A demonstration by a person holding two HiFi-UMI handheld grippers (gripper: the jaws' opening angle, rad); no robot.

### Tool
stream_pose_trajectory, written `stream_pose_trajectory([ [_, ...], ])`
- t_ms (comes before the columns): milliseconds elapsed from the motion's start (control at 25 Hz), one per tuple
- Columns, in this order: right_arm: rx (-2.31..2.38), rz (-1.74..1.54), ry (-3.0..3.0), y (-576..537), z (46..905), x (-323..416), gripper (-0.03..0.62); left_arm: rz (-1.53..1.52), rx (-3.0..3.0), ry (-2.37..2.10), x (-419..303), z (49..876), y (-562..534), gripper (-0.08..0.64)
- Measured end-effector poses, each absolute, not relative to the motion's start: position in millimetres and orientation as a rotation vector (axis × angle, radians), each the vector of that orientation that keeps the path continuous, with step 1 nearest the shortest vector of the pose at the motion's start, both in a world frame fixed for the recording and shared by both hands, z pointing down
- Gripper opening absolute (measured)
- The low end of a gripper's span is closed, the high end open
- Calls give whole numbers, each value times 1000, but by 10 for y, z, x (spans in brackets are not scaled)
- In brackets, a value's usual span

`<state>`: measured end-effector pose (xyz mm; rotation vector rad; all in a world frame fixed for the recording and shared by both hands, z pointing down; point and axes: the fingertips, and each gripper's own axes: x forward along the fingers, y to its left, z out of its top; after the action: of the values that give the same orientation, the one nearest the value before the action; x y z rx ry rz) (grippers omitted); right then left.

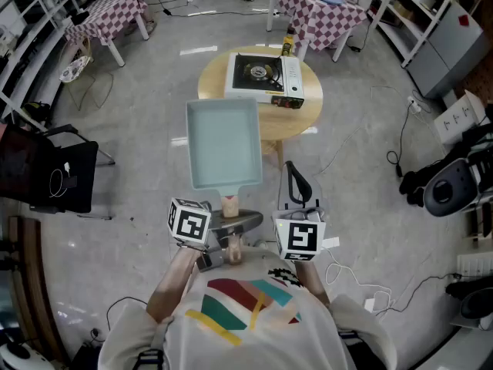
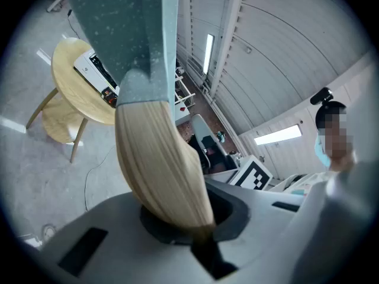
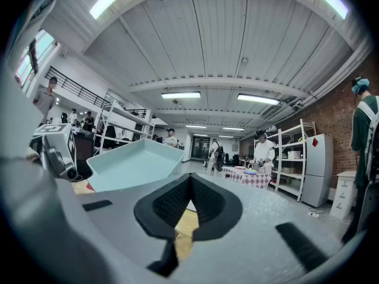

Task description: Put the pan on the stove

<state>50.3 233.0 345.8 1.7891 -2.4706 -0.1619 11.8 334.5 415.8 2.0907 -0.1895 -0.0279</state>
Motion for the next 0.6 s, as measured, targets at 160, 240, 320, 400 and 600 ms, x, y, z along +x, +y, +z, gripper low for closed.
stream_pose_trajectory([
  [160, 1779, -150, -2461, 2320, 3517, 538, -2, -29, 2091, -192, 142, 4159, 3337, 6],
  [240, 1779, -146, -2455, 2328, 3548, 573, -2, -29, 2086, -194, 165, 4171, 3348, 6],
  [320, 1785, -140, -2456, 2344, 3545, 601, -2, -22, 2081, -198, 190, 4172, 3374, 6],
  [400, 1793, -136, -2459, 2355, 3529, 621, -2, 2, 2081, -209, 206, 4153, 3401, 6],
  [600, 1773, -124, -2481, 2381, 3547, 657, -2, -25, 2075, -211, 231, 4177, 3379, 6],
])
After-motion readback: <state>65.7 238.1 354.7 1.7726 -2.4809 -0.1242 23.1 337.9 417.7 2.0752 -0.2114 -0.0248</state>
